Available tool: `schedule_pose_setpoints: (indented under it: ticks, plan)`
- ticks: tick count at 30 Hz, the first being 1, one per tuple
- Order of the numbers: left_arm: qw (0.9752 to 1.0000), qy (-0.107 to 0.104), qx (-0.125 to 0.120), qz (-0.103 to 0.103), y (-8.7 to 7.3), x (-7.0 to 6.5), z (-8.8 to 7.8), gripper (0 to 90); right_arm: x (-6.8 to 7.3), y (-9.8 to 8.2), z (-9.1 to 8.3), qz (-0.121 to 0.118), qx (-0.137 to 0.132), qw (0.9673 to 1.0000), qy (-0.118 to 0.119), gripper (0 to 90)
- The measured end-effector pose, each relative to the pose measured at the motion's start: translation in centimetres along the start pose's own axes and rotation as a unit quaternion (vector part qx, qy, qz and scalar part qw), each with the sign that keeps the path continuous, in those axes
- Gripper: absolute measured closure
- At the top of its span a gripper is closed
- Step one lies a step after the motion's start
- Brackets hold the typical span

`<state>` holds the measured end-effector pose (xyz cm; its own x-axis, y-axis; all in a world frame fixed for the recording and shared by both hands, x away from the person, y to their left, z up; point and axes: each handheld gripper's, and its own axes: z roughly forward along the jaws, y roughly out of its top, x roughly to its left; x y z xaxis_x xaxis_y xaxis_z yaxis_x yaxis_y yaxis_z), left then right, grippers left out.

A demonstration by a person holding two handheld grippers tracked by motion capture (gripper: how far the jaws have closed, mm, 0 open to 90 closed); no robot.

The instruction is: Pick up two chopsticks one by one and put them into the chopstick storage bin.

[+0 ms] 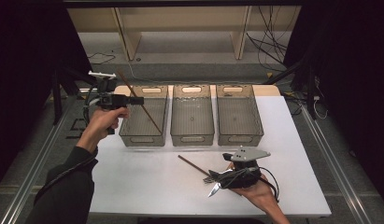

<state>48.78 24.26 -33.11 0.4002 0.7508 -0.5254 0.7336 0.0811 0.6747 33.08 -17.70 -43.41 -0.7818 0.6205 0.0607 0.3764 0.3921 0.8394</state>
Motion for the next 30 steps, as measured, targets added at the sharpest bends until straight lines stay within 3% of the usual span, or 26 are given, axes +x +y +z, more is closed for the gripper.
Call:
schedule_pose_setpoints:
  ticks: [12,21,30]
  plan:
    - [0.9987,0.046,0.014,-0.017,0.3,2.1,1.9,84.4,0.0,0.0,-0.1,0.003,-0.002,1.0,0.004,20.3]
    - [0.9978,0.053,0.034,-0.021,-0.6,2.7,3.7,84.3,0.1,-0.1,0.1,0.001,0.002,1.0,0.006,20.1]
    - [0.9973,0.045,0.055,-0.02,-1.2,2.5,5.1,84.2,0.1,-0.1,0.1,0.001,0.001,1.0,0.005,20.1]
